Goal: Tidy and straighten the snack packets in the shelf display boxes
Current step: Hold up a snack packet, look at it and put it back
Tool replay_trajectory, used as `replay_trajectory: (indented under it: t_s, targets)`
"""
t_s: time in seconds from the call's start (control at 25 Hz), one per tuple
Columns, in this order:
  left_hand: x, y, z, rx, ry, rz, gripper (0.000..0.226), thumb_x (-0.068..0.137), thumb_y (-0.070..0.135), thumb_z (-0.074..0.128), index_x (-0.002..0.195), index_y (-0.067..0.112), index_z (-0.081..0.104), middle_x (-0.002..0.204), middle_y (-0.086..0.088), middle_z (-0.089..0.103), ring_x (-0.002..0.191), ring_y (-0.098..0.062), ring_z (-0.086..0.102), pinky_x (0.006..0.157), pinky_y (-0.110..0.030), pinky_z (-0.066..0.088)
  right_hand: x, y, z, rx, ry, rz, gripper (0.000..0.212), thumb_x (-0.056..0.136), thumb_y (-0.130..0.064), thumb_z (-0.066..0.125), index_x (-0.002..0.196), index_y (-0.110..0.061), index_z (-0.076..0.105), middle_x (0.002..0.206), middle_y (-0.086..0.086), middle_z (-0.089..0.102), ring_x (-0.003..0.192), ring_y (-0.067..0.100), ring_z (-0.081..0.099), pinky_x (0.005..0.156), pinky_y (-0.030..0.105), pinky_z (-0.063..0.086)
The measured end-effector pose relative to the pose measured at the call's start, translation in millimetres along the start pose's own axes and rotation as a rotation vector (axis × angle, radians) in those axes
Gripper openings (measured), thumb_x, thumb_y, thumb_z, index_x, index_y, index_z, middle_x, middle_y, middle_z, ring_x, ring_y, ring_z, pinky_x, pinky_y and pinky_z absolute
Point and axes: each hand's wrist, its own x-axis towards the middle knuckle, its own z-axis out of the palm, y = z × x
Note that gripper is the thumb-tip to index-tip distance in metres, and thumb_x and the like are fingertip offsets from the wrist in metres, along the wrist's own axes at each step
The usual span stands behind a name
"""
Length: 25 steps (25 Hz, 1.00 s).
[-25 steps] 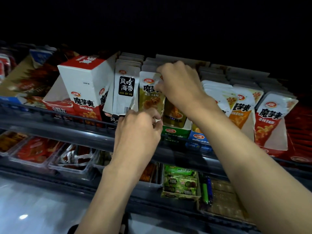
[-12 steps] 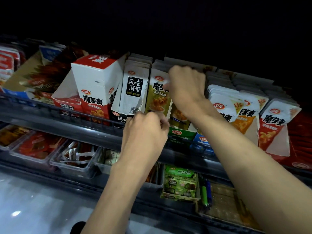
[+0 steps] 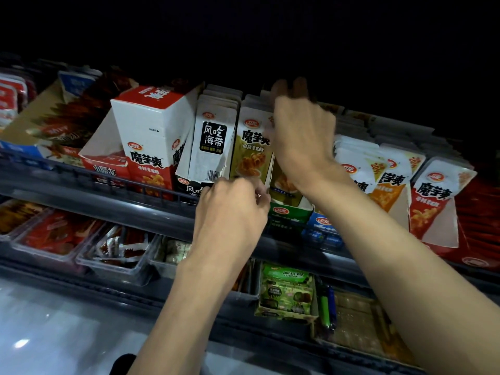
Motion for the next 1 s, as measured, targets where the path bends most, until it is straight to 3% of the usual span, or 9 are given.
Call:
replay_trajectory:
  t_s: [0.12, 0.24, 0.4, 0.68, 0.8, 1.0]
  targets:
    - [2.3, 0.0, 2.1, -0.053, 0.018, 0.023, 0.014, 0.093, 0.033, 0.058, 0.103, 0.03, 0.066, 0.098, 0.003, 0.069, 0.091, -0.021, 0.062, 0.082, -0.039, 0.053, -17.2, 27.8, -21.5, 0.024, 0.126, 0.029, 0.033, 0.091, -0.017, 0.067, 0.123, -0.013, 0.061, 0.118, 0.012, 0.063, 0.109, 0.035, 0.058, 0.085, 0.044, 0.043]
    - [0.7, 5.3, 4.2, -0.046, 0.033, 0.079, 0.015, 0.093, 0.029, 0.059, 0.106, 0.027, 0.068, 0.101, 0.003, 0.068, 0.095, -0.019, 0.059, 0.084, -0.039, 0.053, -36.7, 50.8, -24.0, -0.014, 0.082, 0.075, 0.033, 0.094, -0.024, 0.062, 0.126, -0.015, 0.062, 0.124, 0.013, 0.06, 0.119, 0.035, 0.05, 0.098, 0.045, 0.035]
    - [-2.6, 8.0, 9.3, 0.013, 0.078, 0.145, 0.011, 0.091, 0.022, 0.063, 0.095, 0.024, 0.072, 0.087, 0.004, 0.06, 0.088, -0.02, 0.059, 0.084, -0.037, 0.052, -50.0, 56.6, -4.2, -0.078, -0.011, 0.038, 0.036, 0.092, -0.025, 0.061, 0.126, -0.014, 0.062, 0.121, 0.01, 0.06, 0.116, 0.033, 0.049, 0.1, 0.045, 0.033]
    - [3.3, 2.0, 18.7, 0.028, 0.091, 0.181, 0.008, 0.087, 0.017, 0.067, 0.085, 0.021, 0.073, 0.093, 0.001, 0.069, 0.088, -0.019, 0.057, 0.081, -0.037, 0.052, -49.8, 50.3, -7.7, 0.143, 0.106, 0.068, 0.028, 0.084, -0.011, 0.071, 0.111, -0.016, 0.063, 0.109, 0.006, 0.063, 0.106, 0.028, 0.055, 0.099, 0.039, 0.033]
    - [2.7, 0.3, 18.9, 0.025, 0.108, 0.186, 0.007, 0.087, 0.017, 0.069, 0.084, 0.022, 0.073, 0.09, 0.002, 0.068, 0.086, -0.018, 0.058, 0.08, -0.039, 0.053, -50.4, 48.7, -8.3, 0.182, 0.124, 0.057, 0.017, 0.087, -0.017, 0.072, 0.104, -0.014, 0.069, 0.108, 0.006, 0.063, 0.107, 0.028, 0.055, 0.1, 0.041, 0.033]
    - [3.3, -1.4, 18.0, 0.013, 0.092, 0.195, 0.01, 0.087, 0.016, 0.067, 0.081, 0.023, 0.071, 0.089, 0.002, 0.068, 0.085, -0.02, 0.06, 0.076, -0.04, 0.054, -54.2, 52.2, -10.0, 0.244, 0.119, 0.027, 0.022, 0.089, -0.026, 0.07, 0.104, -0.01, 0.073, 0.111, 0.006, 0.063, 0.11, 0.027, 0.054, 0.103, 0.04, 0.03]
